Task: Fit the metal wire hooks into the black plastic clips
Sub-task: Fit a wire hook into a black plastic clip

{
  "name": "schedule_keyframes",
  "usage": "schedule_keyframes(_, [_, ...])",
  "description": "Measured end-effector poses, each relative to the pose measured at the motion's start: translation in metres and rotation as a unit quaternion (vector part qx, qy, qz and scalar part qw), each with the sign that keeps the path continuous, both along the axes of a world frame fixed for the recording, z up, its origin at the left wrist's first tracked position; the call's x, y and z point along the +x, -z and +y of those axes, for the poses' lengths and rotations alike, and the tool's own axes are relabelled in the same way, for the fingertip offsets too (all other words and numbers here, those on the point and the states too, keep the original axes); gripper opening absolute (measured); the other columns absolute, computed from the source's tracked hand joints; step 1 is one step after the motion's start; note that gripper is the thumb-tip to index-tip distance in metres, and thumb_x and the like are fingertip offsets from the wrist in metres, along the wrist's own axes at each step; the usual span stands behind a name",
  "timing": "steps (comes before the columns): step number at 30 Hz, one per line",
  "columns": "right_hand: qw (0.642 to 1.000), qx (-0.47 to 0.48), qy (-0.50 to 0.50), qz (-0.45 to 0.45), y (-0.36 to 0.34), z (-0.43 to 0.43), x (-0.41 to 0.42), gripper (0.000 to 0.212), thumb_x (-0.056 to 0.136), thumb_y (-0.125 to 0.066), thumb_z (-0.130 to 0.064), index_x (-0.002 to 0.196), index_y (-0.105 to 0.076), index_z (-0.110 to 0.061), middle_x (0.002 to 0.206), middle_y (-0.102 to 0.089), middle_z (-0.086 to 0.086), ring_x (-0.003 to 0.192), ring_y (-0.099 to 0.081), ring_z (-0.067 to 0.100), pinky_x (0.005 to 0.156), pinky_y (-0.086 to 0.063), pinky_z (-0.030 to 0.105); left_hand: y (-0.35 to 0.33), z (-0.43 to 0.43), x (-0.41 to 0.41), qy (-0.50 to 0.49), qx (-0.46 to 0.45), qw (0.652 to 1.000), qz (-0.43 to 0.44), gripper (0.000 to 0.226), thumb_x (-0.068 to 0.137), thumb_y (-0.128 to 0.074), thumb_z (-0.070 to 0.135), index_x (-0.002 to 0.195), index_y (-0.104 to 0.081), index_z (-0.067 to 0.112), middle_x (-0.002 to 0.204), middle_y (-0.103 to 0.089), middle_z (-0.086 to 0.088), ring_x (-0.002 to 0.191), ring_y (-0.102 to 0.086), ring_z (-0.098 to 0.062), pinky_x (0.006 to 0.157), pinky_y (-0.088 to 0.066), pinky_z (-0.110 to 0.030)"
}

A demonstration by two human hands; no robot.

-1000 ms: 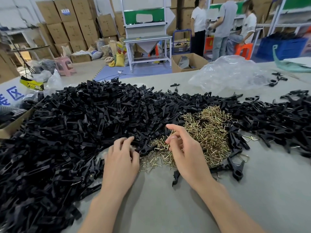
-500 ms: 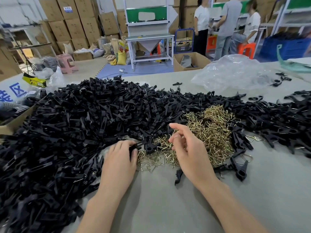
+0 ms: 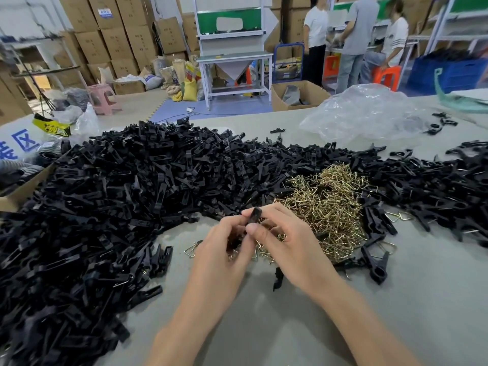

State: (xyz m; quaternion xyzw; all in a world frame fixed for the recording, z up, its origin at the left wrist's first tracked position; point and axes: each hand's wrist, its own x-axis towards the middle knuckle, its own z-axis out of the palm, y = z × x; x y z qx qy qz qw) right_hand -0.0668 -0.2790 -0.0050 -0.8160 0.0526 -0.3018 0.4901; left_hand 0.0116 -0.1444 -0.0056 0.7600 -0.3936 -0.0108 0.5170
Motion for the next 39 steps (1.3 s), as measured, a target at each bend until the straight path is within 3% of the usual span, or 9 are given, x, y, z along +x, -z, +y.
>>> schedule_keyframes(5, [0.991, 0.127, 0.030, -0.012, -0.003, -0.003, 0.001, 0.008, 0.096, -0.068, -0.029, 0.103, -0.070, -0.032, 0.098, -0.072, -0.011, 0.092, -0.068, 0.005, 0.081, -0.051, 0.016, 0.002, -0.001, -0.001, 0.007, 0.052, 0.999, 0.013, 0.040, 0.093, -0.068, 0.028, 0.115, -0.053, 0.057, 0.098, -0.064, 0.025, 0.095, -0.060, -0.001, 0.081, -0.045, -0.019])
schedule_keyframes(9, [0.971, 0.231, 0.051, -0.044, -0.006, -0.009, -0.001, 0.010, 0.093, -0.071, -0.021, 0.102, -0.073, -0.025, 0.087, -0.076, -0.001, 0.075, -0.069, 0.008, 0.073, -0.055, 0.018, -0.001, -0.001, 0.005, -0.040, -0.063, 0.990, 0.118, 0.030, 0.092, -0.071, 0.015, 0.102, -0.064, 0.042, 0.097, -0.068, 0.023, 0.092, -0.064, 0.003, 0.078, -0.047, -0.010])
schedule_keyframes(14, [0.962, 0.273, -0.007, 0.017, -0.006, -0.007, 0.002, 0.022, 0.094, -0.068, -0.007, 0.110, -0.072, -0.022, 0.093, -0.078, -0.001, 0.082, -0.074, 0.012, 0.077, -0.056, 0.018, -0.006, 0.000, 0.006, 0.001, -0.162, 0.951, 0.265, 0.031, 0.097, -0.059, 0.001, 0.114, -0.065, 0.026, 0.107, -0.075, 0.011, 0.106, -0.070, -0.009, 0.087, -0.053, -0.019])
schedule_keyframes(17, [0.957, 0.286, -0.043, 0.038, -0.007, -0.004, 0.002, 0.027, 0.095, -0.065, 0.000, 0.112, -0.070, -0.019, 0.102, -0.077, 0.005, 0.084, -0.074, 0.011, 0.078, -0.057, 0.018, -0.008, -0.001, 0.004, 0.014, -0.193, 0.937, 0.291, 0.033, 0.095, -0.061, -0.002, 0.116, -0.066, 0.023, 0.107, -0.076, 0.008, 0.104, -0.070, -0.005, 0.083, -0.052, -0.012])
schedule_keyframes(23, [0.960, 0.268, -0.066, 0.050, -0.006, -0.003, 0.001, 0.027, 0.095, -0.065, 0.000, 0.117, -0.071, -0.015, 0.102, -0.078, 0.003, 0.088, -0.074, 0.012, 0.079, -0.056, 0.019, -0.011, -0.001, 0.001, 0.032, -0.191, 0.941, 0.279, 0.025, 0.093, -0.063, -0.001, 0.111, -0.068, 0.016, 0.105, -0.077, 0.005, 0.101, -0.071, -0.006, 0.079, -0.051, -0.010])
schedule_keyframes(34, [0.960, 0.263, -0.079, 0.048, -0.004, -0.004, 0.002, 0.027, 0.094, -0.068, -0.007, 0.114, -0.072, -0.024, 0.102, -0.078, -0.001, 0.093, -0.073, 0.010, 0.081, -0.056, 0.021, -0.010, -0.002, 0.000, 0.008, -0.205, 0.936, 0.286, 0.020, 0.091, -0.067, 0.003, 0.105, -0.070, 0.016, 0.093, -0.077, 0.008, 0.087, -0.070, -0.002, 0.072, -0.051, -0.010])
schedule_keyframes(39, [0.960, 0.262, -0.083, 0.051, -0.005, -0.003, 0.001, 0.026, 0.094, -0.068, -0.005, 0.109, -0.075, -0.024, 0.098, -0.079, -0.003, 0.090, -0.073, 0.008, 0.080, -0.056, 0.020, -0.009, -0.002, -0.002, 0.019, -0.196, 0.940, 0.280, 0.019, 0.091, -0.066, 0.002, 0.102, -0.070, 0.017, 0.093, -0.078, 0.002, 0.084, -0.073, -0.008, 0.071, -0.053, -0.013])
